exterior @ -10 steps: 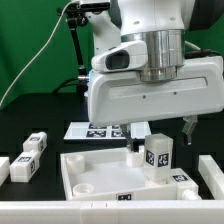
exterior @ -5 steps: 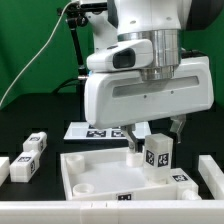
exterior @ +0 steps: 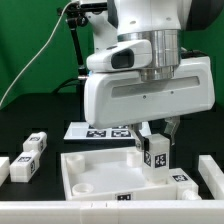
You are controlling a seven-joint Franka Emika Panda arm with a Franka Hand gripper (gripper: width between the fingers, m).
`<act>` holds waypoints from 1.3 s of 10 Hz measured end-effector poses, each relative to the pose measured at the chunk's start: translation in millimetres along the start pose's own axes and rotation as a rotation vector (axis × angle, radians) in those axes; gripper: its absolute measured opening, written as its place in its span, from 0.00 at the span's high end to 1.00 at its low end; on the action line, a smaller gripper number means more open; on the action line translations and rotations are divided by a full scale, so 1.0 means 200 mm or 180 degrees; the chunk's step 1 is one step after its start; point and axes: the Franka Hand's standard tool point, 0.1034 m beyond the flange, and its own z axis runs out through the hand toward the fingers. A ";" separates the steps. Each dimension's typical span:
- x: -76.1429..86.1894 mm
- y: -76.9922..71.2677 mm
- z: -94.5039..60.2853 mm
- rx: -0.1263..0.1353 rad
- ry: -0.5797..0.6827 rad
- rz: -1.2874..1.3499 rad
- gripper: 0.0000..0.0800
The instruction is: Assemble one leg
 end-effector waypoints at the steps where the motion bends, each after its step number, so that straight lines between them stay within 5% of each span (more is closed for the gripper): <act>1: 0.00 0.00 0.00 0.0003 0.0001 0.0138 0.64; 8: 0.03 -0.05 0.01 0.0037 0.0111 0.2180 0.64; 13: 0.08 -0.17 0.02 0.0274 0.0082 0.4647 0.64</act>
Offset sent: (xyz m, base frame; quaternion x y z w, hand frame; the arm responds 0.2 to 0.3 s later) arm 0.0000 0.0000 0.0000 0.0000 0.0000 0.1938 0.9810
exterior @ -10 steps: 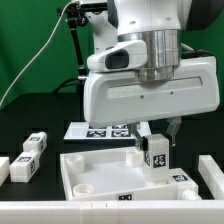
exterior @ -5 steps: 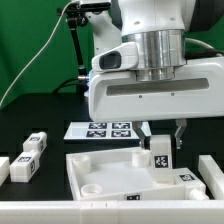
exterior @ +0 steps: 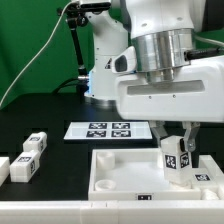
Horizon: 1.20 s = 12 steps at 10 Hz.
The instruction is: Assemble one leg
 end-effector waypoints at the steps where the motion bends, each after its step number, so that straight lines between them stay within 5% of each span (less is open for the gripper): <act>1: 0.00 0.00 0.00 -0.0008 0.0026 0.0262 0.64; 3: 0.00 -0.01 0.00 -0.0011 0.0039 0.0387 0.64; 4: 0.00 0.00 0.00 -0.0016 0.0041 0.0145 0.56; 5: 0.00 0.00 0.00 -0.0017 0.0042 -0.0129 0.30; 7: 0.01 -0.01 -0.01 -0.0018 0.0045 -0.0592 0.21; 12: 0.01 -0.01 0.00 -0.0051 0.0056 -0.1962 0.19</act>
Offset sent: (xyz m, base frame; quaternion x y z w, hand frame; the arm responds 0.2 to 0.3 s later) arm 0.0000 0.0000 0.0000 0.0000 0.0000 0.0000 1.0000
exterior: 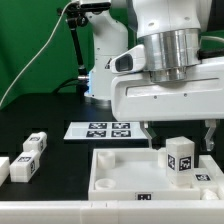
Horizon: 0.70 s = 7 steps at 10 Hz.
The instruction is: Assemble one leg
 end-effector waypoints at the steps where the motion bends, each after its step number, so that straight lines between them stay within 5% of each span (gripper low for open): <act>1: 0.00 0.00 0.00 -0.0020 0.0003 -0.0318 0.19; 7: 0.01 0.00 0.00 -0.0150 0.0018 -0.2037 0.19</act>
Offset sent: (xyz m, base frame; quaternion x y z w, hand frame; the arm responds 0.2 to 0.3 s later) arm 0.0049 0.0024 0.0006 0.0090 -0.0119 -0.1795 0.9836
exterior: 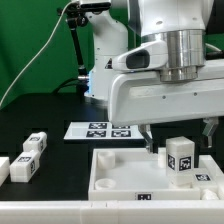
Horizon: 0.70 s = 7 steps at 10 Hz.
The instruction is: Assemble one leg
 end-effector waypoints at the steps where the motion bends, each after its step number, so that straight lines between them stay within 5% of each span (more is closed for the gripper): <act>1: 0.00 0.00 0.00 -0.0019 -0.0003 -0.0204 0.19; 3: 0.00 0.01 0.00 -0.0028 -0.0005 -0.0363 0.58; 7: 0.00 0.01 0.00 -0.0026 -0.0005 -0.0266 0.65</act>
Offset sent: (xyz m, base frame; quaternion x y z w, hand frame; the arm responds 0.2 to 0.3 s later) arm 0.0000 0.0000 0.0000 0.0000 0.0000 0.0000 1.0000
